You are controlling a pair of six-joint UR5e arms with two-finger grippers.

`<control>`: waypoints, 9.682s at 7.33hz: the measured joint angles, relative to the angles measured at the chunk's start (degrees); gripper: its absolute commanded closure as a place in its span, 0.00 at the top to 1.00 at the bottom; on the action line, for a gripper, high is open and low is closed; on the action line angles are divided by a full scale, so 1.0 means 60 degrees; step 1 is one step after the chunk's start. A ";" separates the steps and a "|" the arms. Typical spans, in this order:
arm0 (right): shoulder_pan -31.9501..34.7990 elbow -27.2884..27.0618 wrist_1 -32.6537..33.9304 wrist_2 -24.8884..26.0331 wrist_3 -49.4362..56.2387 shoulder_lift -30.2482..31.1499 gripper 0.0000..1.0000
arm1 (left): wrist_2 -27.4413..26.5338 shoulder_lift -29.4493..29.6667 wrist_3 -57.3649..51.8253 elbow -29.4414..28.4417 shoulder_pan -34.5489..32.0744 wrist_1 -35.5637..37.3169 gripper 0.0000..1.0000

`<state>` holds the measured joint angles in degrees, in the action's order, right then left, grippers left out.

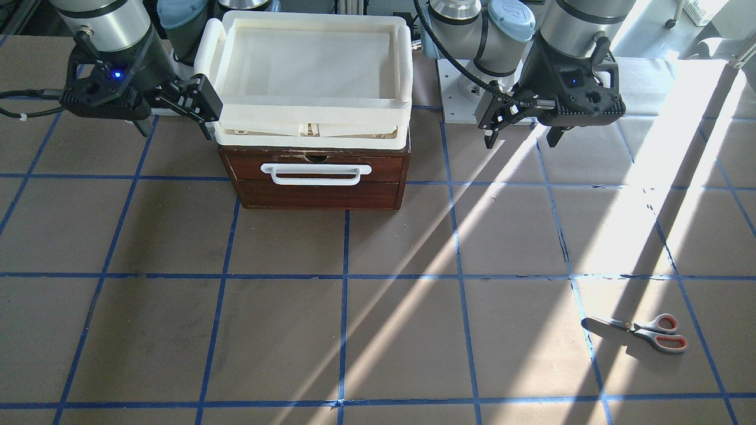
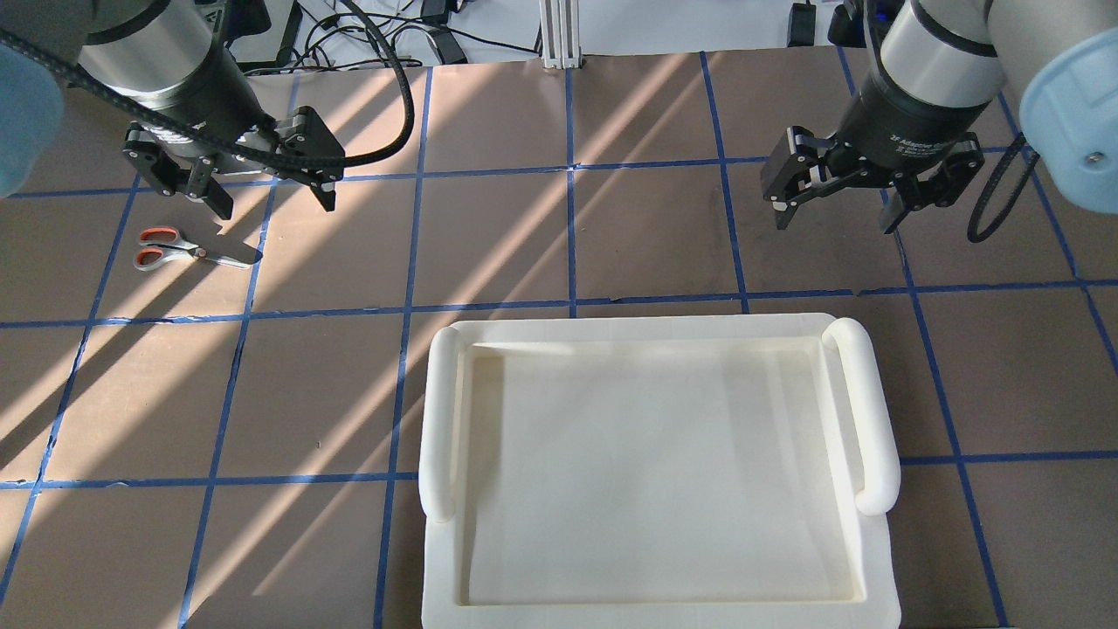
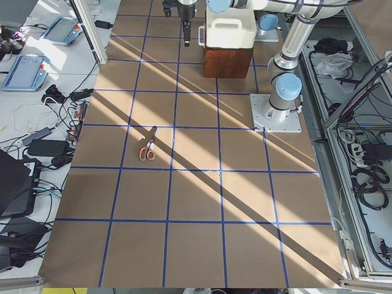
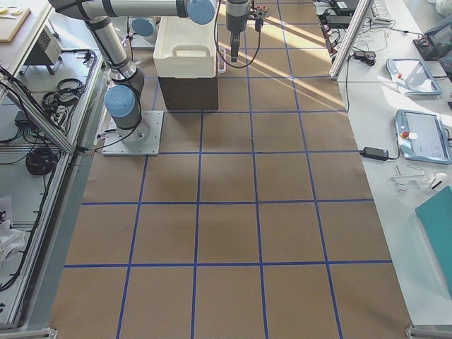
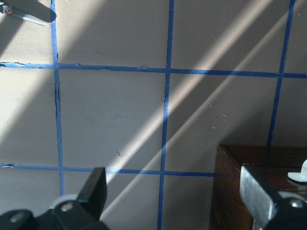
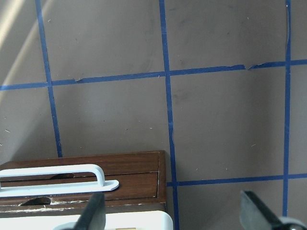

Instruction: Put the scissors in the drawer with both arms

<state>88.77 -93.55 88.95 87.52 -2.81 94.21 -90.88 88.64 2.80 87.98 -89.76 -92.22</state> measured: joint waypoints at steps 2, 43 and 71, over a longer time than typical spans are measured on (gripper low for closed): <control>0.0000 0.0005 0.0000 -0.0007 0.0000 -0.0003 1.00 | -0.0012 -0.0007 -0.0024 0.0008 0.0004 -0.0009 1.00; 0.3222 0.1863 -0.1590 -0.0650 1.3597 -0.5342 0.62 | 0.0425 0.6655 -2.1104 -0.0072 0.5021 0.6435 0.86; 0.2621 0.3460 0.1266 0.0069 1.4973 -0.6432 0.49 | 0.0503 0.3575 -2.0023 0.0058 0.3257 0.3663 0.00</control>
<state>104.50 -72.79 96.54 87.93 87.03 55.62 -87.86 110.09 -117.33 88.33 -70.22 -70.25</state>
